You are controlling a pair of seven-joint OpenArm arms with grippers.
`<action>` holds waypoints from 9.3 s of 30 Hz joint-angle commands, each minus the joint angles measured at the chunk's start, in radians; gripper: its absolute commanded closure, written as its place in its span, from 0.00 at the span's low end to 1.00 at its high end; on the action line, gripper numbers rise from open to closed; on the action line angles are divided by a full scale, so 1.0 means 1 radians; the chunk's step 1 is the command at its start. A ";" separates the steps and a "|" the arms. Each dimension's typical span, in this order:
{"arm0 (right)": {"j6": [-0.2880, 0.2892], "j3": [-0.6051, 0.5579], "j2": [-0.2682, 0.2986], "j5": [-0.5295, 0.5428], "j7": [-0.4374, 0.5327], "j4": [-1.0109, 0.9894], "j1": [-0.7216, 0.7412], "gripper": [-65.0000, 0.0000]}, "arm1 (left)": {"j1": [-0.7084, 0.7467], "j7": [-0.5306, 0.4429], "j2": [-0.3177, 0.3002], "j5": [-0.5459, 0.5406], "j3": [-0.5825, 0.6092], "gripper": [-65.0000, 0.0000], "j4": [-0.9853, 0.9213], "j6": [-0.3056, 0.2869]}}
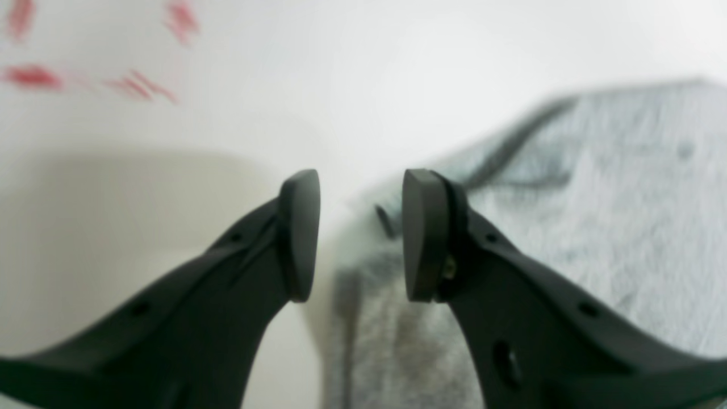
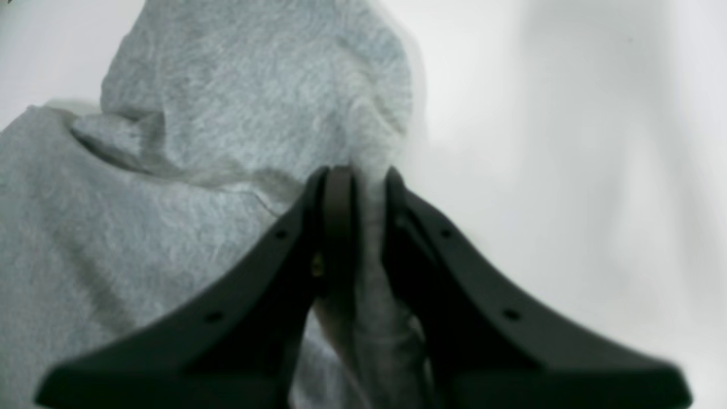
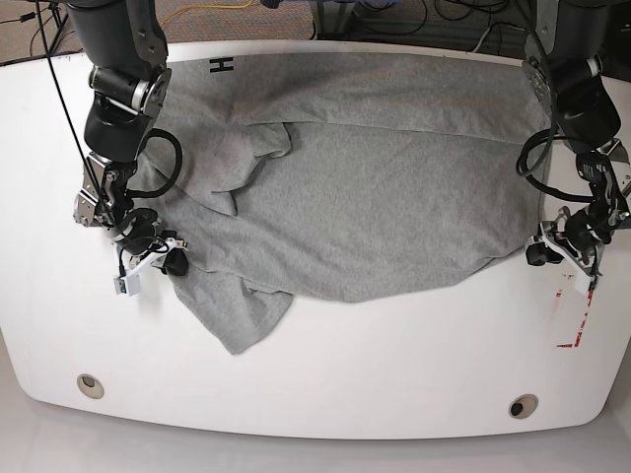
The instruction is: Layout the t-shirt on the table in an organized manner, then fold the t-shirt properly
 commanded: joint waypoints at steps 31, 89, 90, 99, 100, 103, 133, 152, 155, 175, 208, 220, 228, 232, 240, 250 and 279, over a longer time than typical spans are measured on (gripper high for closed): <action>-0.003 0.001 0.010 -0.018 -0.024 0.008 0.014 0.88 | -0.036 -0.026 0.014 -0.024 0.051 0.58 -0.143 -0.007; -0.003 -0.001 -0.018 -0.018 -0.229 0.373 0.004 0.95 | 0.036 -0.026 0.037 -0.027 0.130 1.00 0.411 -0.007; -0.003 -0.001 -0.018 -0.018 -0.240 0.395 -0.006 0.95 | 0.044 -0.026 0.037 -0.027 0.130 1.00 0.425 -0.007; -0.003 -0.001 -0.055 -0.018 -0.325 0.599 -0.067 0.95 | 0.094 -0.026 0.037 -0.028 0.130 1.00 0.482 -0.007; -0.003 -0.001 -0.058 -0.018 -0.335 0.613 -0.075 0.95 | 0.100 -0.026 0.037 -0.028 0.130 1.00 0.482 -0.007; -0.003 -0.001 -0.062 -0.018 -0.360 0.671 -0.105 0.95 | 0.117 -0.026 0.037 -0.025 0.130 1.00 0.479 -0.007; -0.002 0.005 -0.088 -0.015 -0.727 1.248 -0.400 0.95 | 0.188 -0.027 -0.020 -0.025 0.074 1.00 0.482 -0.007; -0.002 0.007 -0.139 -0.017 -0.737 1.323 -0.644 0.95 | 0.305 -0.030 -0.042 -0.024 0.077 0.99 0.479 -0.007; -0.002 0.007 -0.151 -0.018 -0.737 1.305 -0.653 0.95 | 0.321 -0.030 -0.043 -0.024 0.080 0.99 0.479 -0.007; -0.002 0.008 -0.158 -0.017 -0.737 1.352 -0.658 0.37 | 0.331 -0.026 -0.069 -0.028 0.138 0.32 0.516 -0.007; -0.002 0.001 -0.121 0.097 -0.469 0.964 -0.603 0.81 | 0.363 -0.030 -0.045 -0.024 0.124 0.79 0.365 -0.007; -0.002 -0.001 -0.015 0.095 -0.323 0.657 -0.478 0.81 | 0.331 -0.032 -0.043 -0.024 0.140 0.79 0.362 -0.007; -0.002 -0.001 0.013 0.094 -0.306 0.544 -0.366 0.81 | 0.223 -0.032 -0.042 -0.024 0.204 0.79 0.312 -0.007; -0.002 -0.001 0.013 0.094 -0.308 0.547 -0.357 0.81 | 0.183 -0.026 -0.042 -0.030 0.206 0.79 0.315 -0.007; -0.002 -0.001 0.011 0.094 -0.308 0.547 -0.343 0.81 | 0.097 0.036 -0.042 -0.031 0.201 0.78 0.315 -0.007; -0.002 -0.001 0.002 0.094 -0.308 0.547 -0.345 0.82 | 0.068 0.194 -0.043 -0.156 0.060 0.59 0.315 -0.007; -0.002 -0.001 -0.018 0.097 -0.308 0.547 -0.348 0.82 | 0.153 0.194 -0.006 -0.157 0.084 0.41 0.307 -0.007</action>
